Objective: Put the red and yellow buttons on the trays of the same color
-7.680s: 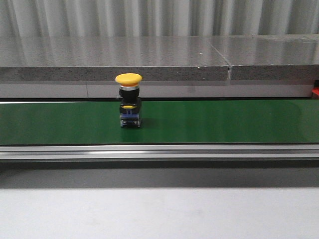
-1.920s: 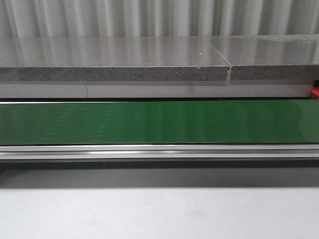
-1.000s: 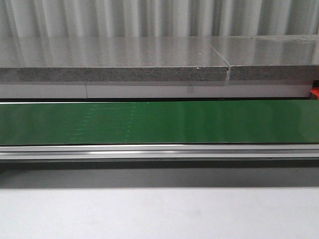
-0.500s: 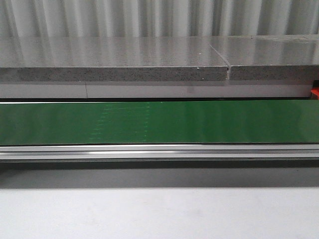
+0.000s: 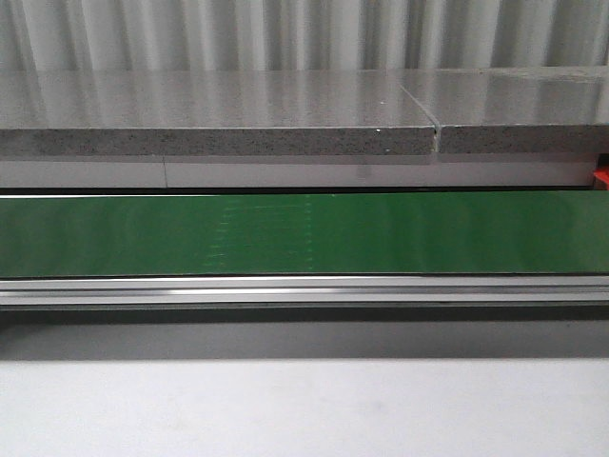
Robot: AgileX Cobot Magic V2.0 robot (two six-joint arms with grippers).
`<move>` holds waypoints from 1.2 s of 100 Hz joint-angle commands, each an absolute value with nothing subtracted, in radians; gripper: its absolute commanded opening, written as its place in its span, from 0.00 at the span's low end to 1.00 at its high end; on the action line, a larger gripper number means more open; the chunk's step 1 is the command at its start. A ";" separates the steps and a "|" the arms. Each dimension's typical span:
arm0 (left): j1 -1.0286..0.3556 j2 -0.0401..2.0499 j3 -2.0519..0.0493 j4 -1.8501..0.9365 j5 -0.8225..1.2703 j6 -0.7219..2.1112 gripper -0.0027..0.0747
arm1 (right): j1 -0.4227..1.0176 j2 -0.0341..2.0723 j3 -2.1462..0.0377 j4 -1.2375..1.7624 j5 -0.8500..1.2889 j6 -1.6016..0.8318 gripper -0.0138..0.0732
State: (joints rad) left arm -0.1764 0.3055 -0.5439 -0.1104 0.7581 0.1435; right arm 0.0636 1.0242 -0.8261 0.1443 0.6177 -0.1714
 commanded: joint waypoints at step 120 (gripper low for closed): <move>-0.174 0.525 -0.618 -0.075 0.570 -0.012 0.01 | 0.066 0.376 -0.516 0.137 0.635 -0.183 0.08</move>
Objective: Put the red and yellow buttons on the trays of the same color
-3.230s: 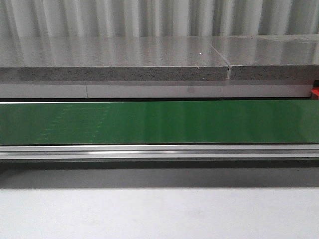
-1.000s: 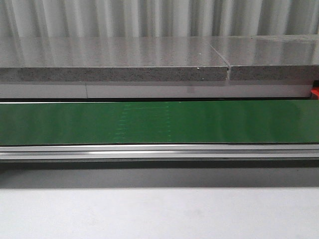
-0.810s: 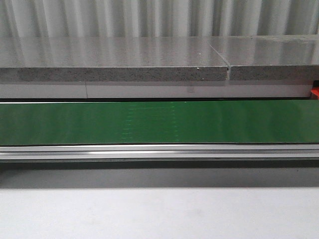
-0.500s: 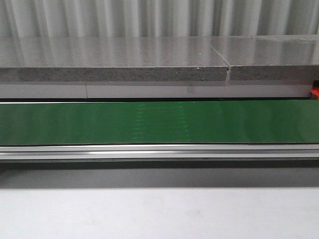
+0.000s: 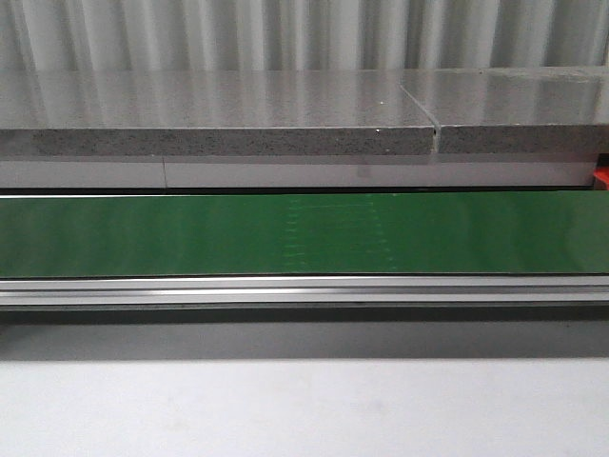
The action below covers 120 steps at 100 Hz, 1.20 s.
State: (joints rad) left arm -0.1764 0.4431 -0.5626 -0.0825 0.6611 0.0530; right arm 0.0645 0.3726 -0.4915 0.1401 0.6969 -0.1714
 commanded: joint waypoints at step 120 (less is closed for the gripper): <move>0.399 1.221 -0.982 -0.177 0.770 -0.041 0.58 | 0.066 0.376 -0.516 0.137 0.635 -0.183 0.08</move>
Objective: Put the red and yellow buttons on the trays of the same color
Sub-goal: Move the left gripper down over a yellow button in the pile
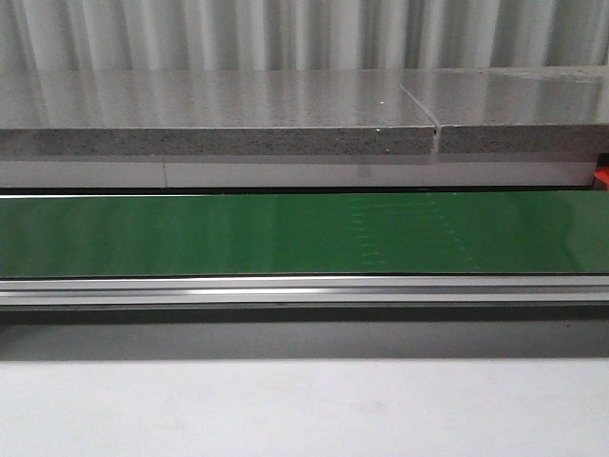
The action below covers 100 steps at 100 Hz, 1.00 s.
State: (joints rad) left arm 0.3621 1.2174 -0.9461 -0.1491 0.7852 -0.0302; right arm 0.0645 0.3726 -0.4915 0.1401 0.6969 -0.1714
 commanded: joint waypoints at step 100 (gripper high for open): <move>0.461 1.599 -1.117 -0.316 0.914 -0.190 0.74 | 0.066 0.376 -0.516 0.137 0.635 -0.183 0.08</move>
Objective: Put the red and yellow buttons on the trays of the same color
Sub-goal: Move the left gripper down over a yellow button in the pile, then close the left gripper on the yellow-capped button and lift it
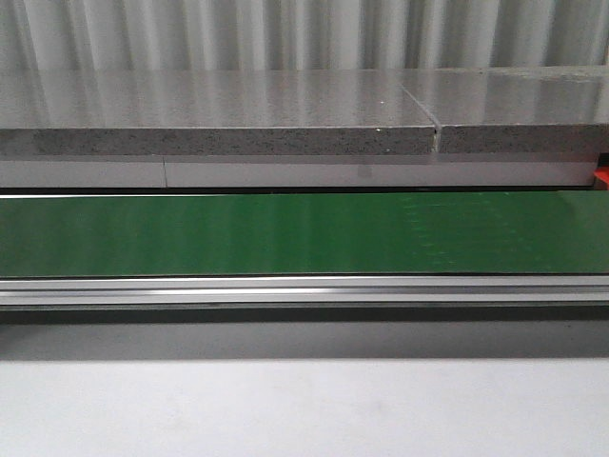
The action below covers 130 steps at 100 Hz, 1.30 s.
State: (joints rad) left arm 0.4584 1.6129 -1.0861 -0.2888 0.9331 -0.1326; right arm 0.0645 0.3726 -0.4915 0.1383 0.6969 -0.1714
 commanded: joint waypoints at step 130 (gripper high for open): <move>0.462 1.687 -1.117 -0.322 0.779 -0.361 0.35 | 0.066 0.376 -0.516 0.137 0.635 -0.183 0.08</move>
